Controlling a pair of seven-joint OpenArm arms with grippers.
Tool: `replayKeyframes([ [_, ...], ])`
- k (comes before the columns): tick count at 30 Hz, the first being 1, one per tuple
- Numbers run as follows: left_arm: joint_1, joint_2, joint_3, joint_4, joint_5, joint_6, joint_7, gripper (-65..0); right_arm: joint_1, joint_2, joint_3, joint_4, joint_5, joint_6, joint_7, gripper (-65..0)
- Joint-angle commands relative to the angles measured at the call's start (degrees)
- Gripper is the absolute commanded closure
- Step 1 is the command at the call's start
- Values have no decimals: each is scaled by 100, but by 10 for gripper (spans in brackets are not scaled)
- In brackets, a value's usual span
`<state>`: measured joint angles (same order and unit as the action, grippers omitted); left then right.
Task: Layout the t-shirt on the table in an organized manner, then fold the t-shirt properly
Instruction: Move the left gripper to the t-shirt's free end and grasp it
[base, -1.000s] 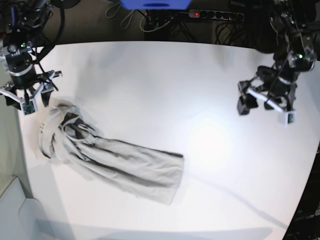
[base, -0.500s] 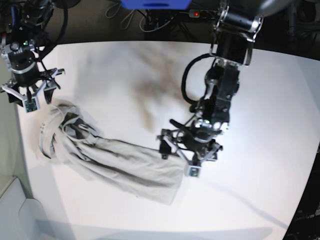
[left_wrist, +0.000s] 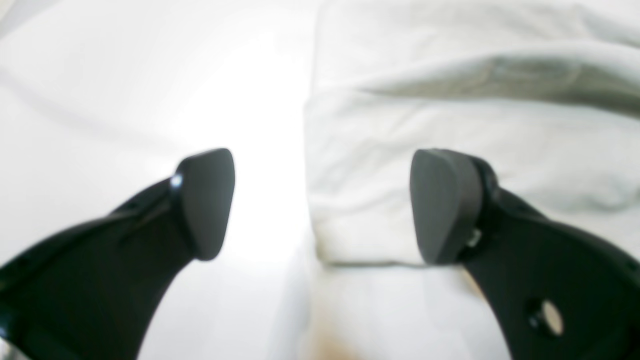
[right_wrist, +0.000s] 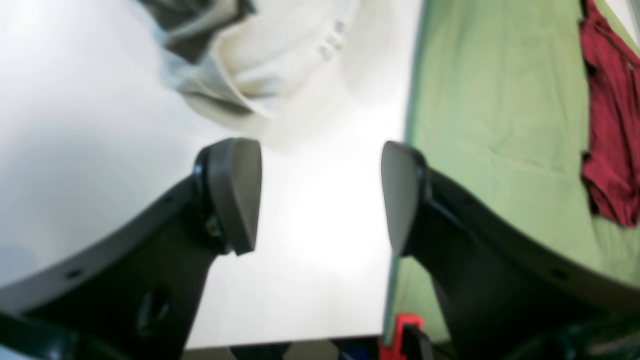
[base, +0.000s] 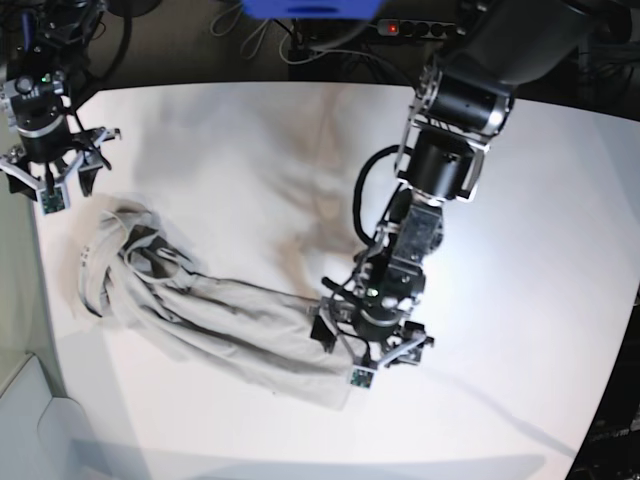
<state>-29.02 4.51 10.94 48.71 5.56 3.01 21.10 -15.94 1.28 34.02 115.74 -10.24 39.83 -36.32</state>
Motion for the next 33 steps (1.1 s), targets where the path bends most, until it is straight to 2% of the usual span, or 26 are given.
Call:
replayKeyframes([
  [1,-136,45,-8,74,2,56,-75,-528,34,79,13,105,53,17,128,-378],
  [3,-118,45,-8,83,-200,56,118,-528,52,79,13,105,53,17,128,-378],
  [6,110,-16,-8,189,-868,56,444,-528,69,79,13,105,53,17,128,-378],
  [10,216,-227,-8,162,-1431,82,426,-528,78,79,-13,96,53,17,128,-378],
  [15,207,-227,1,162,-1457,82,356,-528,87,61,-22,87,53,17,128,-378],
  [18,207,-210,9,57,-1457,82,4,-528,87,52,-31,87,53,17,128,-378],
  [24,128,-192,9,-427,-1466,82,-163,-528,87,70,-31,87,61,17,128,-378],
  [33,-74,-78,36,-1042,-1466,47,-875,-528,60,52,-31,70,61,17,128,-378],
])
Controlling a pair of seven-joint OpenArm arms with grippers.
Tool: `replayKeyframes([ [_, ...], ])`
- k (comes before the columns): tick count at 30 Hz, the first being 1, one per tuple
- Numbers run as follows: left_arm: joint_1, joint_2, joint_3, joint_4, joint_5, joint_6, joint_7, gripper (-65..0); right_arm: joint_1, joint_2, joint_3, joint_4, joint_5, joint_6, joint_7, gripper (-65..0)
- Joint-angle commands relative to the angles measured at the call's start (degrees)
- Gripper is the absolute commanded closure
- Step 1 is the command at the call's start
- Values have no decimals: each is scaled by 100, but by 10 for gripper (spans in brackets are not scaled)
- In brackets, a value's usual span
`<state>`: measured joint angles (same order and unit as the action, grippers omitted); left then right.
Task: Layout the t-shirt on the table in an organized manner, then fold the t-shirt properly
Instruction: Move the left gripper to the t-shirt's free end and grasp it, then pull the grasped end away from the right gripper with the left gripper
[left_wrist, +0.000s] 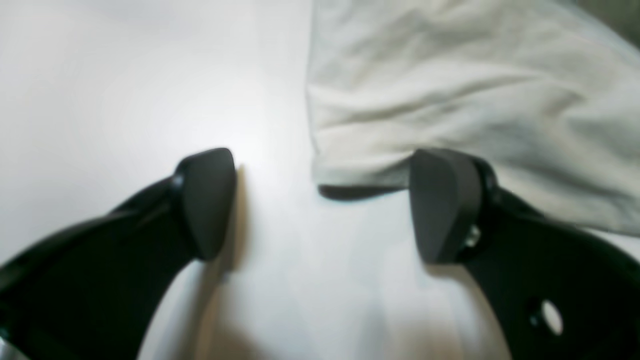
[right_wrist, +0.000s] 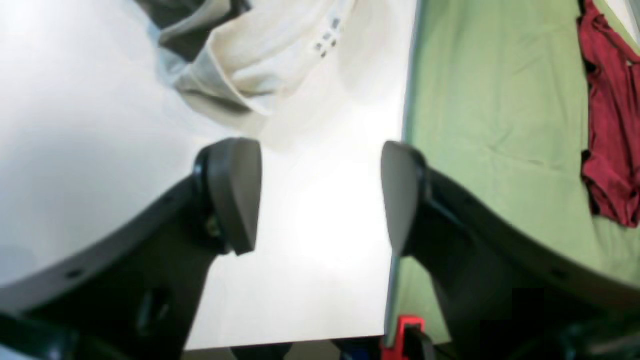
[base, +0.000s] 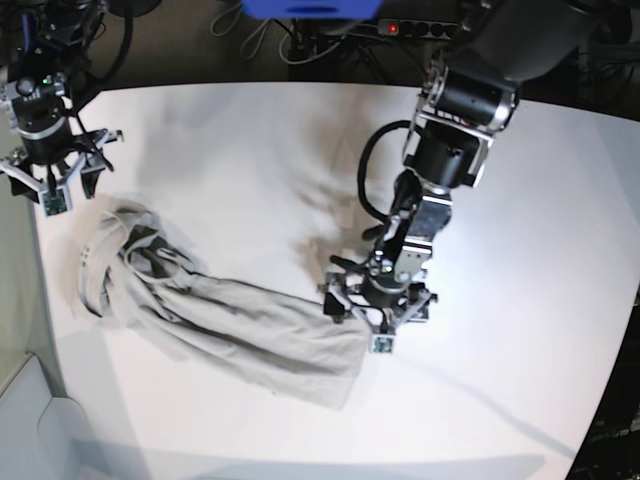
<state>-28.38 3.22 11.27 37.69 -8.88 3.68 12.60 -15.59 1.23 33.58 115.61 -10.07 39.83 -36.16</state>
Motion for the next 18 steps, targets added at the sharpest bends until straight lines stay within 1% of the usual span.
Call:
replayKeyframes([
  [1,-138,51,12,42,-21,-21,-78,-527,17,57,13,83,44,17,113,-378],
  [4,-146,60,12,-46,-13,-30,-166,-523,8,57,13,83,44,17,113,-378],
  [5,-146,60,12,-46,-13,-30,-192,-507,8,57,13,83,44,17,113,-378],
  [6,-146,69,12,-55,-13,-30,-236,-473,-1,57,13,83,44,17,113,-378],
  [7,-155,95,12,-108,-13,-30,-280,-420,-1,57,13,83,44,17,113,-378],
  [8,-173,122,12,-178,-13,-30,-324,-350,-1,57,13,83,44,17,113,-378],
  [10,-278,139,3,-486,-30,-30,-420,-162,-1,57,13,83,44,17,113,-378],
  [11,-349,148,-23,-705,-39,-3,-544,-51,-1,48,13,83,44,17,113,-378],
  [12,-428,166,-23,-908,-48,5,-667,0,-1,48,13,83,44,17,113,-378],
  [13,-498,166,-23,-1084,-48,5,-781,0,-1,48,13,83,44,17,113,-378],
  [14,-525,166,-23,-1171,-48,5,-842,-26,-1,48,13,83,44,17,113,-378],
  [16,-525,166,-23,-1215,-48,5,-886,0,-1,48,13,83,44,17,113,-378],
  [18,-516,166,-23,-1136,-48,5,-878,-5,17,48,13,83,44,17,113,-378],
])
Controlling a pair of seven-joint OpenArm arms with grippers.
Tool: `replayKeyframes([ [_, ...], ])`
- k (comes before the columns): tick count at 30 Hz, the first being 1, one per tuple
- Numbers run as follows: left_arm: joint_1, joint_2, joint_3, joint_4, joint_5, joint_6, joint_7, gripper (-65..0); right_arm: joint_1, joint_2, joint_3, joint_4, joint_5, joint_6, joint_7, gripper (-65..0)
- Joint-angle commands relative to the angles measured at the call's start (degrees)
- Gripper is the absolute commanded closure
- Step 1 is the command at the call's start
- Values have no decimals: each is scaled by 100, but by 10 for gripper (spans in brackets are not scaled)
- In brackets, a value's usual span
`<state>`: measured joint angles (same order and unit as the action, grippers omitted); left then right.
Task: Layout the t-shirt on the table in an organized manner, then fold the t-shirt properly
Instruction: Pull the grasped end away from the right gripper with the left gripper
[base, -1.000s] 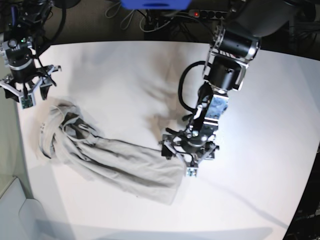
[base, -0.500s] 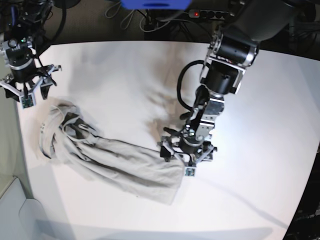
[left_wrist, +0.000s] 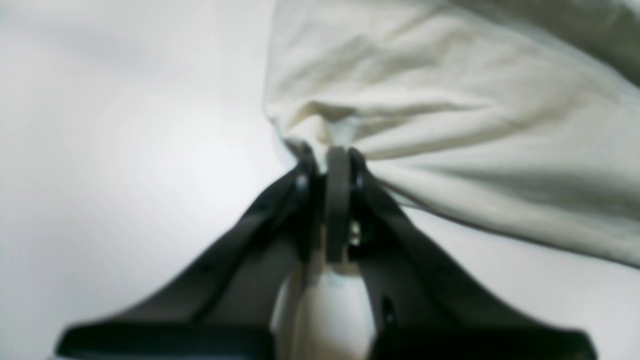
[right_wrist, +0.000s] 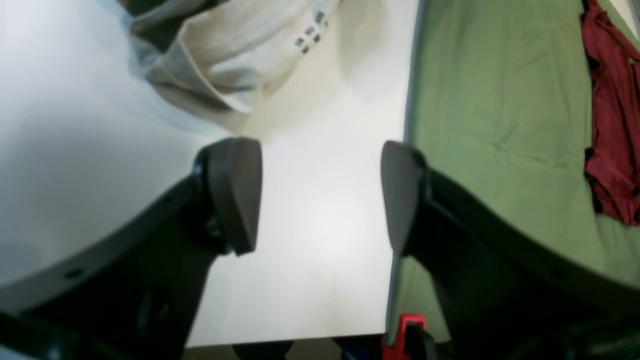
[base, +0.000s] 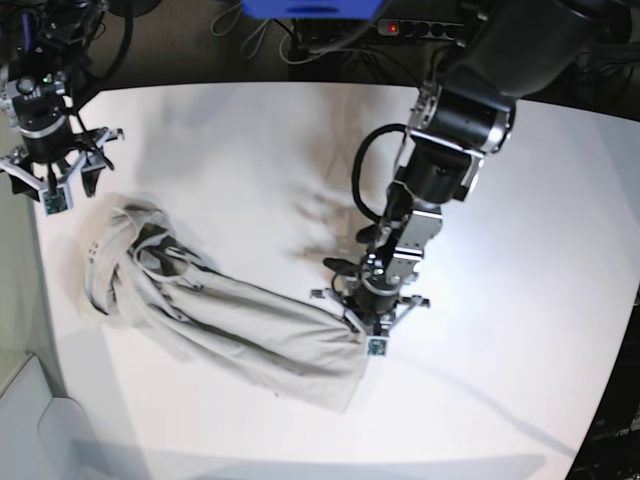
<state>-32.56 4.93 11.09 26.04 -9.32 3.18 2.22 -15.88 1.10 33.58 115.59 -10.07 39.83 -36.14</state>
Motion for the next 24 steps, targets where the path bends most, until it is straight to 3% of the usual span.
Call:
replayKeyframes([
  [1,-72,-31,-6,231,-4,56,240,-4,45,61,13,85,44,17,111,-378],
  [4,420,-181,-24,1383,-4,64,969,-3,27,61,13,85,44,17,111,-378],
  [9,1484,-708,-59,4539,-13,64,2139,-3,36,61,13,85,44,17,111,-378],
  [16,3040,-1473,-1166,8512,-22,29,3536,-3,71,79,13,85,44,17,111,-378],
  [19,3190,-1552,-1738,9031,-241,20,3862,-3,80,79,-57,76,53,17,111,-378],
  [24,2952,-1658,-2775,9022,-1402,3,4363,-3,80,70,-251,76,53,17,111,-378],
])
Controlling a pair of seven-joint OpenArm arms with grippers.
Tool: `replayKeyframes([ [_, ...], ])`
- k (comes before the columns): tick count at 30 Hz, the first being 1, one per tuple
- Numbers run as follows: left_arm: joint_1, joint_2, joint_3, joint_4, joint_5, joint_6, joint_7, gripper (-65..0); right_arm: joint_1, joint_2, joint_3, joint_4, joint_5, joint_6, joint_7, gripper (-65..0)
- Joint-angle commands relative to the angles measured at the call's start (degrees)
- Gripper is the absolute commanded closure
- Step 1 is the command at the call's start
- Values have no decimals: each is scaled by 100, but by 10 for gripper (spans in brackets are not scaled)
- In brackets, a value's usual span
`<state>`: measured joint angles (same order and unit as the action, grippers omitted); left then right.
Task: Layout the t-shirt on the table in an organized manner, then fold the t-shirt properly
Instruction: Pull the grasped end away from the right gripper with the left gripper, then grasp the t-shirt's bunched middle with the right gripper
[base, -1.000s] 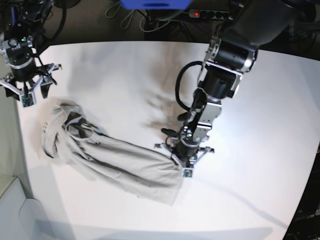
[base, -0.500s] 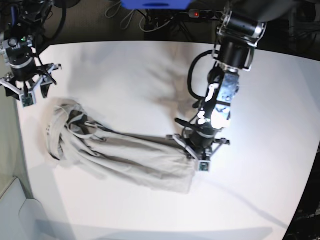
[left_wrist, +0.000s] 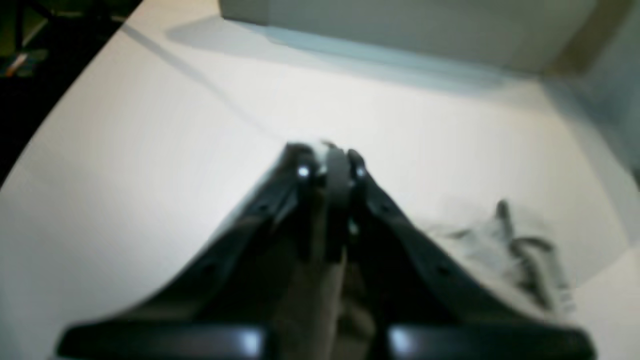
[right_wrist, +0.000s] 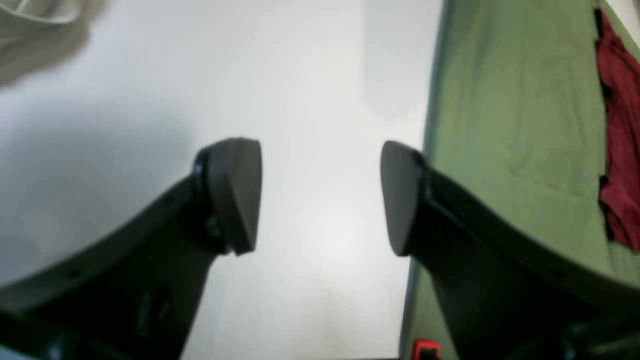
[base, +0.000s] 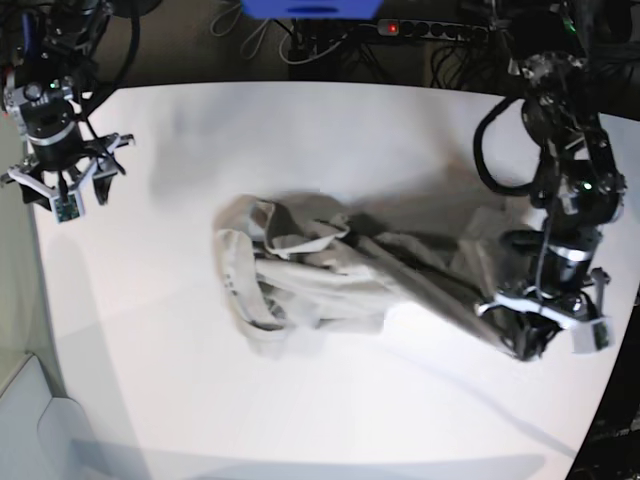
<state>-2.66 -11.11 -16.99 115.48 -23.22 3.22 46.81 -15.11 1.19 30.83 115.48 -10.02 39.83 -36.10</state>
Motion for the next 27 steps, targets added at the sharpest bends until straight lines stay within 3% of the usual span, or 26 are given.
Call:
replayKeyframes([
  [1,-29,-80,-11,78,-240,-54,71,-3,4,61,7,87,48,17,106,-378],
  [5,551,-537,-19,78,-583,-705,344,-3,4,52,7,96,48,17,106,-378],
  [8,1079,-686,-37,69,-566,-942,335,-3,118,52,-19,96,48,17,106,-379],
  [14,2002,-985,-37,69,-566,-951,344,-3,276,175,-933,96,40,17,106,-380],
  [21,2775,-1108,-46,69,-566,-951,335,-3,1129,158,-1962,69,40,17,98,-380],
  [27,3092,-1100,-46,69,-583,-960,335,-3,2193,123,-3096,-643,31,17,-773,-380],
])
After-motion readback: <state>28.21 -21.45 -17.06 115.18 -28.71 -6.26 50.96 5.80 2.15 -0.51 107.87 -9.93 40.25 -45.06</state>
